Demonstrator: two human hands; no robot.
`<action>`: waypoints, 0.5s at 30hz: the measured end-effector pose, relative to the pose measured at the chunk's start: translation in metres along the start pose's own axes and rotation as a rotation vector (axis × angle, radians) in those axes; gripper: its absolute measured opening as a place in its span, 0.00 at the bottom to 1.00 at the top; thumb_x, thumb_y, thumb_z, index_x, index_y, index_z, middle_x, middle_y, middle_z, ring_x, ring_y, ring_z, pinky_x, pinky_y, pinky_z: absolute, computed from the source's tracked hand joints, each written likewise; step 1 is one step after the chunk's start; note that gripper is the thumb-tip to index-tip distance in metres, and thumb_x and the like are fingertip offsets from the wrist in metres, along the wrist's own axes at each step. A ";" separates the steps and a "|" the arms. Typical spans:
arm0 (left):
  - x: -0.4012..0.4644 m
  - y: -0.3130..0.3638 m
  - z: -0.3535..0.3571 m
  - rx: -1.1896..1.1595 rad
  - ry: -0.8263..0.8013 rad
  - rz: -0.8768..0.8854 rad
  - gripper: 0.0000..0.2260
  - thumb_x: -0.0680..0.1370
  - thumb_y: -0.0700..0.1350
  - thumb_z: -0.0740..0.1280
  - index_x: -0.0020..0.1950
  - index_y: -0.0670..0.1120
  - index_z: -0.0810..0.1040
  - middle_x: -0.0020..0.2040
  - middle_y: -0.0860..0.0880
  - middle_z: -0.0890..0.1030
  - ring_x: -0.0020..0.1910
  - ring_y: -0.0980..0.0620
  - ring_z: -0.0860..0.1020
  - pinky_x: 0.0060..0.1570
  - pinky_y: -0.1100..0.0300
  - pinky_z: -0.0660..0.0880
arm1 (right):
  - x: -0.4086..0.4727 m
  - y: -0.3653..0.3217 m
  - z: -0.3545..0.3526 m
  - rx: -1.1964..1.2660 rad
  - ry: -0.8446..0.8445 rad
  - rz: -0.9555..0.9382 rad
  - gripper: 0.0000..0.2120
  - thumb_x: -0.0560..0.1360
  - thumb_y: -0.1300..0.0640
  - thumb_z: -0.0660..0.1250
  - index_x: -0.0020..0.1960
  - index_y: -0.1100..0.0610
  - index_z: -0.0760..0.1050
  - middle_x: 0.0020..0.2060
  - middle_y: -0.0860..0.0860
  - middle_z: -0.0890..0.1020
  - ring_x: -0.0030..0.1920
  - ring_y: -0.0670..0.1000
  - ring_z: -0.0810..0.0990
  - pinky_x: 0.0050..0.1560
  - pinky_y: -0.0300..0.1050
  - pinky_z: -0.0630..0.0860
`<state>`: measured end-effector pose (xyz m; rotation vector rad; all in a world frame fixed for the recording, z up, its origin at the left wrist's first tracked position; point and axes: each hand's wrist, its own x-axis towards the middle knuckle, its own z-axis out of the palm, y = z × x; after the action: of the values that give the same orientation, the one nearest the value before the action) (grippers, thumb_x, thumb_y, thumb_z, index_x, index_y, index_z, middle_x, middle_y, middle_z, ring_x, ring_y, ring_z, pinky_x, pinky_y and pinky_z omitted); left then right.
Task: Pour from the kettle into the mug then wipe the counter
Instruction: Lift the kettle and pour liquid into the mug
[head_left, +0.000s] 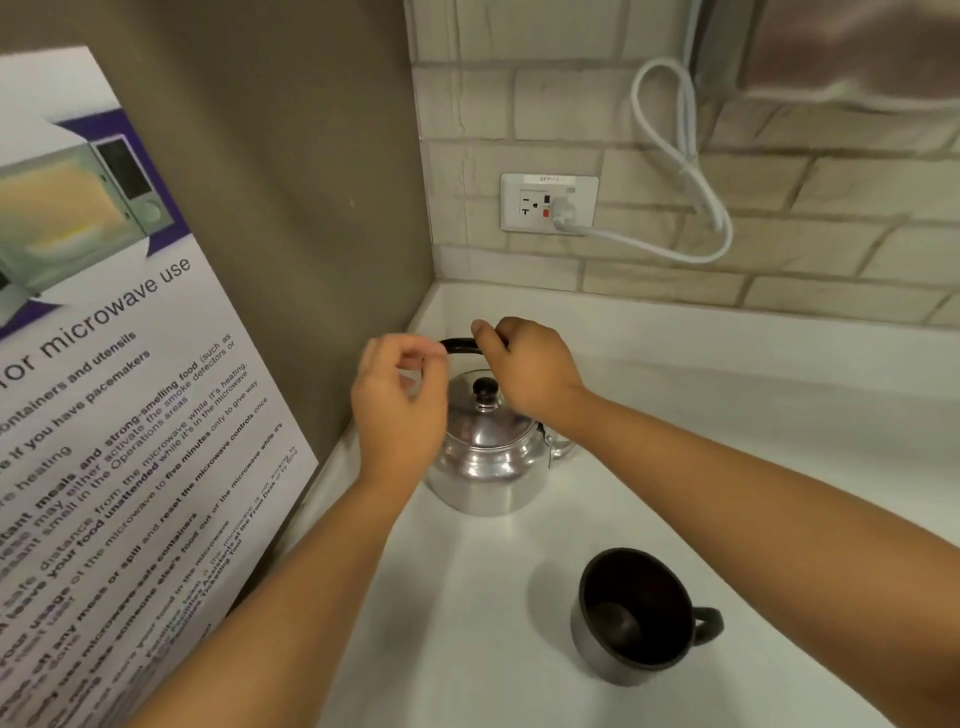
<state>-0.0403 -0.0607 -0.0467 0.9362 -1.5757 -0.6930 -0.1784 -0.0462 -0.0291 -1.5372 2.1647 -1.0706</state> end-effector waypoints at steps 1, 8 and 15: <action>0.006 0.002 0.001 -0.045 0.026 -0.069 0.03 0.77 0.44 0.65 0.46 0.49 0.78 0.47 0.50 0.78 0.44 0.56 0.77 0.41 0.71 0.71 | -0.002 -0.003 -0.002 0.015 0.012 -0.004 0.22 0.79 0.44 0.54 0.29 0.53 0.63 0.25 0.49 0.70 0.28 0.48 0.70 0.29 0.43 0.63; 0.032 0.036 0.001 -0.252 -0.008 -0.329 0.19 0.76 0.62 0.61 0.38 0.47 0.75 0.31 0.54 0.77 0.32 0.56 0.75 0.37 0.60 0.71 | -0.007 -0.062 -0.049 0.094 0.103 -0.127 0.22 0.79 0.46 0.57 0.33 0.60 0.71 0.30 0.56 0.78 0.34 0.53 0.75 0.37 0.46 0.70; 0.024 0.073 -0.018 -0.375 0.134 -0.341 0.17 0.73 0.57 0.64 0.29 0.50 0.67 0.21 0.58 0.66 0.25 0.59 0.64 0.30 0.60 0.65 | -0.053 -0.078 -0.092 0.126 -0.028 -0.197 0.13 0.79 0.49 0.59 0.47 0.58 0.77 0.42 0.56 0.82 0.42 0.50 0.77 0.47 0.45 0.75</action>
<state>-0.0394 -0.0423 0.0303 0.9522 -1.1253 -1.0988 -0.1587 0.0263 0.0790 -1.7224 1.9189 -1.2133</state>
